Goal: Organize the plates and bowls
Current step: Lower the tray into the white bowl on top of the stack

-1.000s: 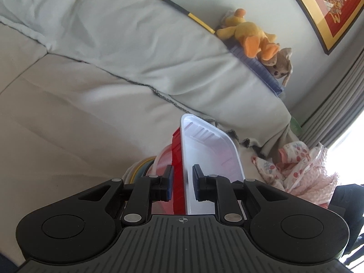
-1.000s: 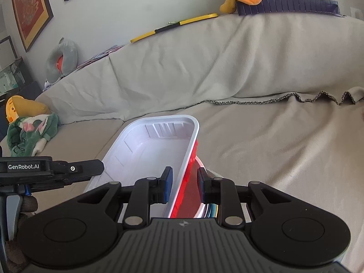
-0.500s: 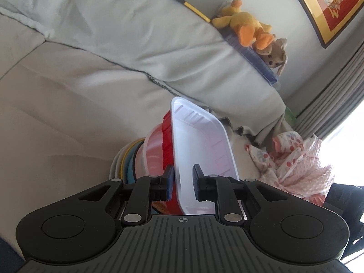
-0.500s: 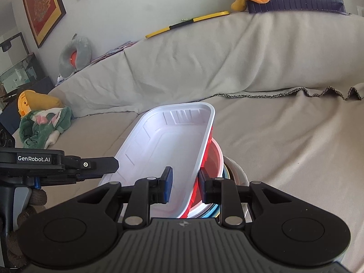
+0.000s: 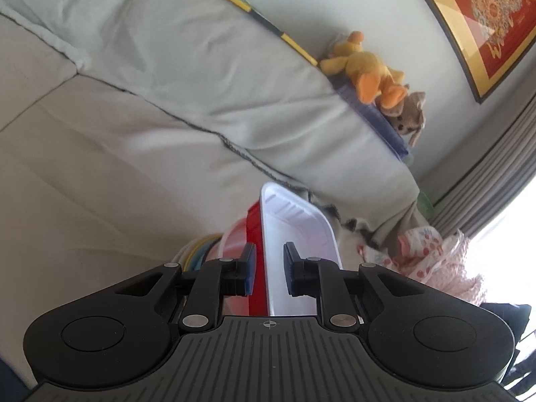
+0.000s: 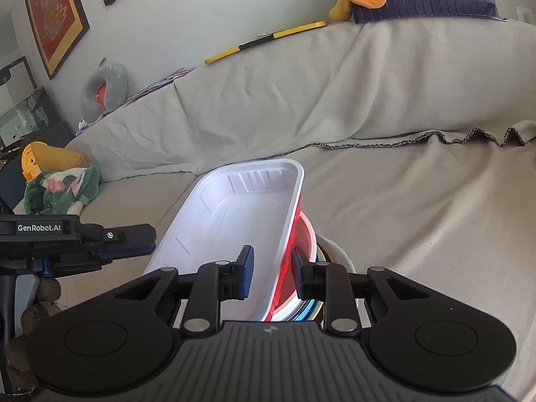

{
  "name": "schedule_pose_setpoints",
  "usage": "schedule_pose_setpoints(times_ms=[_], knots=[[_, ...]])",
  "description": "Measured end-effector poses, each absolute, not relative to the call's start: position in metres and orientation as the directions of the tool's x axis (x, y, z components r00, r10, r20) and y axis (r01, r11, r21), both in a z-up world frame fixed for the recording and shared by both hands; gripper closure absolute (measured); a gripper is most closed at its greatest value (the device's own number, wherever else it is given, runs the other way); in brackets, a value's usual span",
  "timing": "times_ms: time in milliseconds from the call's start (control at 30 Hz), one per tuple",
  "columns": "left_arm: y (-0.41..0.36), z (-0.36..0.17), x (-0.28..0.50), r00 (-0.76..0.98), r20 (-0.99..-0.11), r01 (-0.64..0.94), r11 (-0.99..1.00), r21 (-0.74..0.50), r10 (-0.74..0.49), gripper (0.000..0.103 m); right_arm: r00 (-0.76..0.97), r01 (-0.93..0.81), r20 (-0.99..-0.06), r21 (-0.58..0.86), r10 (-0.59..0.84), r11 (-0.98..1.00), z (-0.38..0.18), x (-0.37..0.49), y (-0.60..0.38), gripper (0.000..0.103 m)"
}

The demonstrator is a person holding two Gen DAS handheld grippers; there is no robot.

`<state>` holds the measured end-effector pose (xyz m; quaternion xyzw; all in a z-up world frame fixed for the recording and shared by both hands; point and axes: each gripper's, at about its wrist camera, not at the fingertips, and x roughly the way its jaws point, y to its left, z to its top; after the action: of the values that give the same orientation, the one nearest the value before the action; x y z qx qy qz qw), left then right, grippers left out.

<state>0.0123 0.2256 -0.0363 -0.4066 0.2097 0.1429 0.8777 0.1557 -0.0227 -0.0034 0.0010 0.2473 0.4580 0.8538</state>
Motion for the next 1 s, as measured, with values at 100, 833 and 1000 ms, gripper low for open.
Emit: schedule_pose_setpoints(times_ms=[100,833,1000], knots=[[0.233,-0.031,0.024,0.871,-0.483,-0.426,0.631,-0.648,0.092,0.084,0.467,-0.776,-0.417,0.23,0.78,0.587,-0.001,0.161,-0.022,0.078],[0.264,-0.053,0.097,0.807,-0.586,-0.485,0.648,-0.588,0.072,0.084,0.498,-0.787,-0.447,0.126,0.743,0.604,0.004,0.207,0.037,0.078],[0.264,-0.052,0.096,0.811,-0.581,-0.477,0.648,-0.593,0.065,0.084,0.494,-0.791,-0.439,0.133,0.751,0.598,0.006,0.205,0.033,0.078]])
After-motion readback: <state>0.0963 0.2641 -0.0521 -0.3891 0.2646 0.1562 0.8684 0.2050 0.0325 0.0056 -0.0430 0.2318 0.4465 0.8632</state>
